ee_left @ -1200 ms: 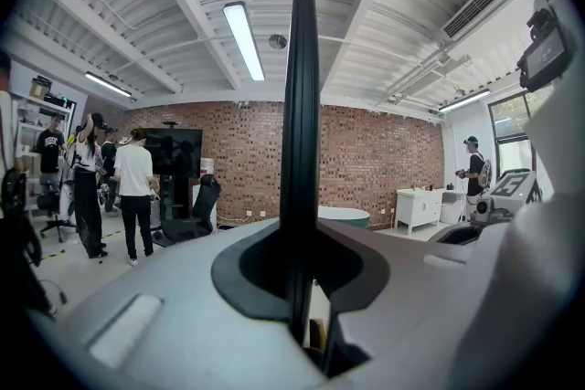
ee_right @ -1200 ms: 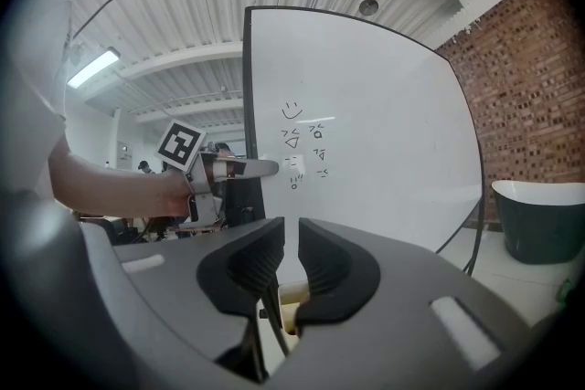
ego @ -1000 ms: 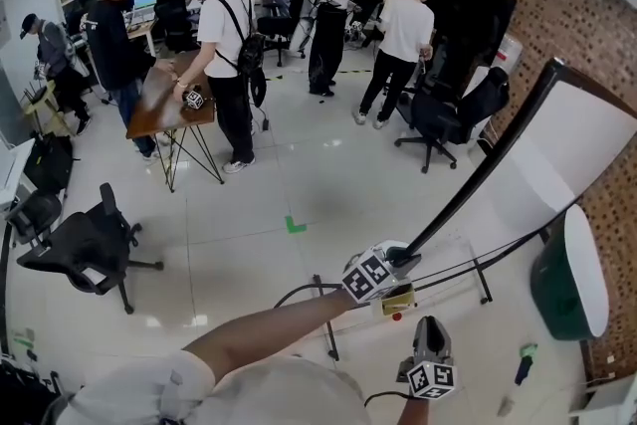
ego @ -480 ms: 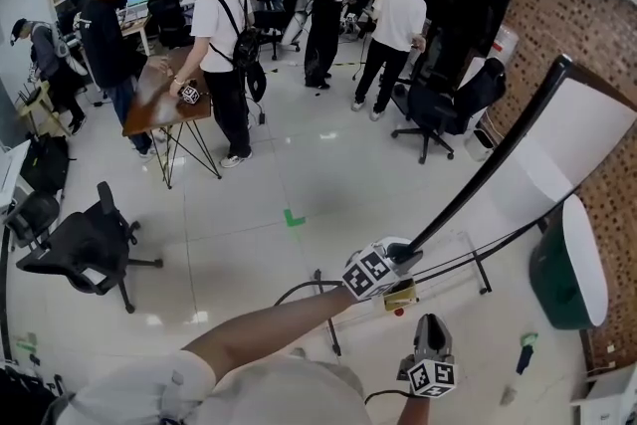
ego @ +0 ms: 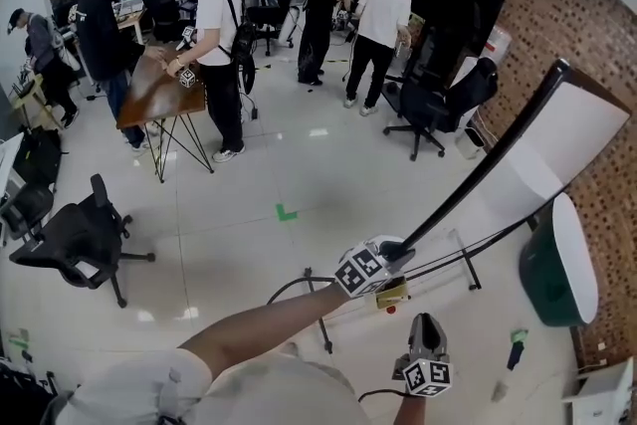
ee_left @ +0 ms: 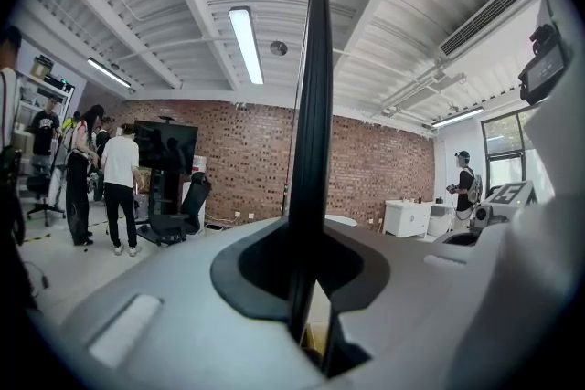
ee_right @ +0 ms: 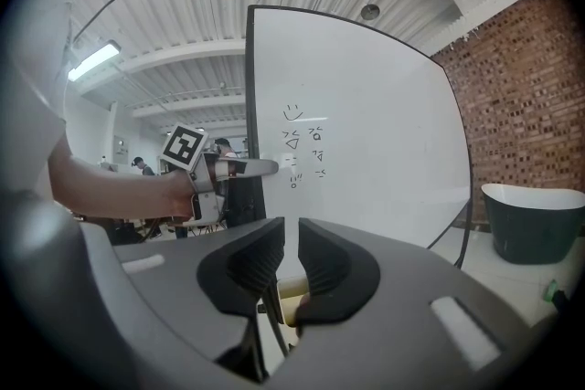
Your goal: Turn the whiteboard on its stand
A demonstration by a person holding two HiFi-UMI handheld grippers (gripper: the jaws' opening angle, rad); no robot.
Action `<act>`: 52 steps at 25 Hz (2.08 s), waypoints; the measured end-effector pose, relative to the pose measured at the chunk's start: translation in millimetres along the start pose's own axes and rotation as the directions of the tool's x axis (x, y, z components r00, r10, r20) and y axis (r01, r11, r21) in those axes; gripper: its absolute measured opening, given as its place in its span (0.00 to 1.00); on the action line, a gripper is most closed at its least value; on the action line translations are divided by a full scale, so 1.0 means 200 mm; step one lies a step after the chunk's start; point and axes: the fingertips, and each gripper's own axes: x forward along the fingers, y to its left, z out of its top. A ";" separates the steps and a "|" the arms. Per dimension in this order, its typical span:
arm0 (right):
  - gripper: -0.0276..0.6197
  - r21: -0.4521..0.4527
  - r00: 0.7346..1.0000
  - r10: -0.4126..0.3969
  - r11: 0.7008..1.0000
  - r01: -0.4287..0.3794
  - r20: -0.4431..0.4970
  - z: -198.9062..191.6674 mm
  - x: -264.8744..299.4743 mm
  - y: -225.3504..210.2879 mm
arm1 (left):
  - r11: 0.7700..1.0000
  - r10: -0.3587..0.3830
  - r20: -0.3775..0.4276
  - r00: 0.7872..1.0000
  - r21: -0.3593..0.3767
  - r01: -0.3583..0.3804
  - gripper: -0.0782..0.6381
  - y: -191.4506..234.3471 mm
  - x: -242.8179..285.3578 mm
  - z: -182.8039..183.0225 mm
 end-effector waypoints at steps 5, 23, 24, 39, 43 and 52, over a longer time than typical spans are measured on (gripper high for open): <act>0.13 -0.009 1.000 -0.003 1.000 0.003 0.002 0.01 -0.09 -0.01 | 1.000 0.001 -0.004 1.000 -0.009 -0.001 0.20 -0.04 -0.03 -0.01; 0.12 0.000 0.998 -0.052 0.999 0.052 0.029 0.01 -0.53 0.04 | 0.999 0.000 0.012 1.000 -0.037 0.001 0.21 -0.17 -0.17 -0.04; 0.12 -0.003 0.998 -0.050 0.999 0.050 0.034 0.02 -0.55 0.05 | 0.999 0.000 0.011 1.000 -0.040 0.000 0.21 -0.18 -0.17 -0.05; 0.12 0.049 0.986 -0.155 0.987 0.152 0.060 -0.02 -1.06 0.24 | 0.998 0.022 0.022 1.000 -0.052 -0.021 0.21 -0.25 -0.32 -0.04; 0.12 0.060 0.980 -0.191 0.980 0.188 0.056 -0.09 -1.19 0.26 | 0.998 0.019 0.028 0.999 -0.055 -0.017 0.21 -0.27 -0.38 -0.07; 0.12 0.075 0.969 -0.224 0.973 0.217 0.104 0.00 -1.29 0.47 | 0.998 0.041 0.035 0.999 -0.055 -0.039 0.21 -0.21 -0.59 -0.01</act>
